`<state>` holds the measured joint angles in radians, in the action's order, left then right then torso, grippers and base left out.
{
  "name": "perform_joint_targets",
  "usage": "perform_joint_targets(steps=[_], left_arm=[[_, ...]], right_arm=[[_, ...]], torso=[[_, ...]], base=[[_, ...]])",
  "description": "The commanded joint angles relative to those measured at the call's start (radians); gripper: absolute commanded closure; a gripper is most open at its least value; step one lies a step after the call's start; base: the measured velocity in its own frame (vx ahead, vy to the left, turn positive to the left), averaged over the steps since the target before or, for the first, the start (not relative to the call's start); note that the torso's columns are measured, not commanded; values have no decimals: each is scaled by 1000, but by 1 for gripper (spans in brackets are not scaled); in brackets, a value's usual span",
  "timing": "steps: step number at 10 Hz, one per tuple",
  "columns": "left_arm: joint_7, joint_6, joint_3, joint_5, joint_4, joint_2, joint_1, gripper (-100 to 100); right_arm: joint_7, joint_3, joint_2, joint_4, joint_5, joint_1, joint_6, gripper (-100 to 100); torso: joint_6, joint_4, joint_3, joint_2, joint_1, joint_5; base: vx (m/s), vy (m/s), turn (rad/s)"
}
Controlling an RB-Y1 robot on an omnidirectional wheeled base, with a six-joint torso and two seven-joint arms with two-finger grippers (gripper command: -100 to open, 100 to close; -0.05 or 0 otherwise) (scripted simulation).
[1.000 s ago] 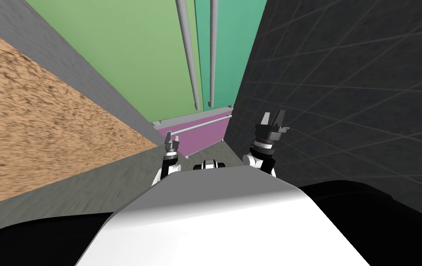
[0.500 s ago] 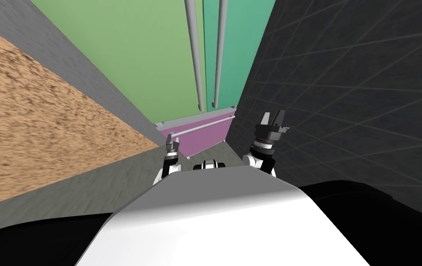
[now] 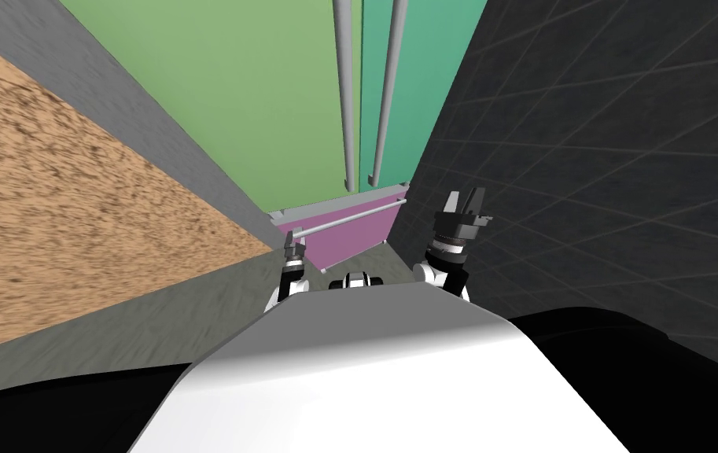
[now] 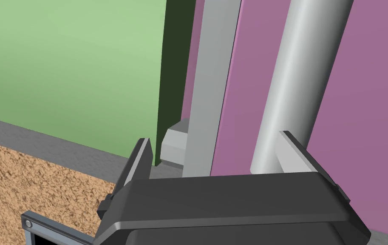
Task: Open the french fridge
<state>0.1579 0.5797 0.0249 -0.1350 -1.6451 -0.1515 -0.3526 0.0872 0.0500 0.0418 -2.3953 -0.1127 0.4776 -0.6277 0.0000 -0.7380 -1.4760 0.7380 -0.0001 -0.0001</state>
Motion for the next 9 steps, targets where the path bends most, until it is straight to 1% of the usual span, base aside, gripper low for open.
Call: perform_joint_targets(steps=[1,2,5,9], left_arm=[[8,10,9,-11,65,15,20,-100],[11,12,13,-15,87,23,27,-100],[19,18,22,-27,146,63,46,-100],[26,23,29,-35,191,150,60,-100]], right_arm=[[0,0,0,0,0,0,0,0],[0,0,0,0,0,0,0,0],[0,0,0,0,0,0,0,0],[0,0,0,0,0,0,0,0]], torso=[[0,0,0,1,1,0],[0,0,0,-1,1,0],[-2,6,-11,-21,19,5],[-3,11,-18,-34,28,8]], base=[[78,76,27],[64,51,18],[42,48,17],[22,36,14]])
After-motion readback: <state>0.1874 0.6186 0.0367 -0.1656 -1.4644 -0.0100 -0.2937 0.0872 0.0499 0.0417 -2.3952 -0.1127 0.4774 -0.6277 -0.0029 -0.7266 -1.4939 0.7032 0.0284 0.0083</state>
